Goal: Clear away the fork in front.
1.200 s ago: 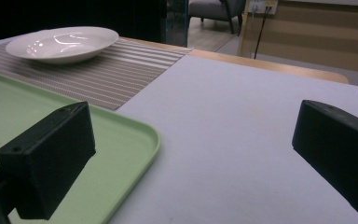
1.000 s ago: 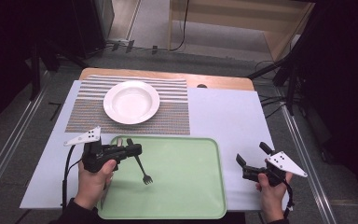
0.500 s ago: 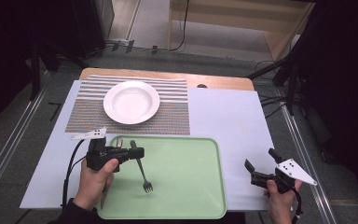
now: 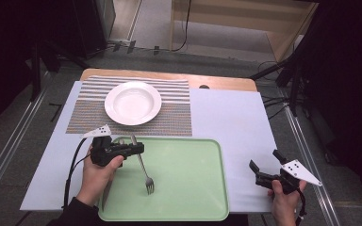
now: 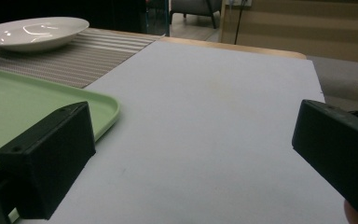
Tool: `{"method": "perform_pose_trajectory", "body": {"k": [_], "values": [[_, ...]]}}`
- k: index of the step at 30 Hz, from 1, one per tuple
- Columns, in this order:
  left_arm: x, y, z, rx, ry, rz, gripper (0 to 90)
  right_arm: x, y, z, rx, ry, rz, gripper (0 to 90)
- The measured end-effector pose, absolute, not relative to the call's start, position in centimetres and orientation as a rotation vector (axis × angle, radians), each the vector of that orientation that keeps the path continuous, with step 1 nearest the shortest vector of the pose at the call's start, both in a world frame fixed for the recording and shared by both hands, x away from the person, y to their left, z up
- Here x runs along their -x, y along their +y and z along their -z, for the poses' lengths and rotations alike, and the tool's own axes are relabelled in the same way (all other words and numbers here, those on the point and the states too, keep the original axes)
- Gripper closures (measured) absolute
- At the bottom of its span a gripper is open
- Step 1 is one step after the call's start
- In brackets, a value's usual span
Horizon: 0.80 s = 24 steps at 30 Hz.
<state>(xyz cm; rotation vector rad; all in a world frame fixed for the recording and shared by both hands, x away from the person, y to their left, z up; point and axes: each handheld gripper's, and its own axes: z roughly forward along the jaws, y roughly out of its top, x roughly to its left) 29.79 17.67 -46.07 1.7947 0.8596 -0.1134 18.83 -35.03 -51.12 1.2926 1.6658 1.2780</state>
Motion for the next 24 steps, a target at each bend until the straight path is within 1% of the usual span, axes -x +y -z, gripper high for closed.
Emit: {"method": "perform_pose_trajectory", "body": {"k": [1,5,11,18,24], "values": [[-29.9,17.5,46.3,-1.81,0.875,0.081,75.7,-18.8,-35.0,51.1,-1.293,1.666,-1.278,0.0],[-30.7,17.3,47.2,-1.861,0.948,0.041,69.9,-18.9,-35.1,51.3,-1.311,1.67,-1.298,0.0],[-31.2,17.1,48.0,-1.898,1.028,0.045,66.9,-19.1,-35.0,51.5,-1.293,1.686,-1.297,0.0],[-31.5,17.0,48.6,-1.919,1.079,0.073,66.1,-19.1,-35.1,51.5,-1.309,1.676,-1.306,0.0],[-31.6,16.9,48.9,-1.935,1.101,0.067,66.2,-19.1,-35.1,51.5,-1.307,1.678,-1.305,0.0]]}}
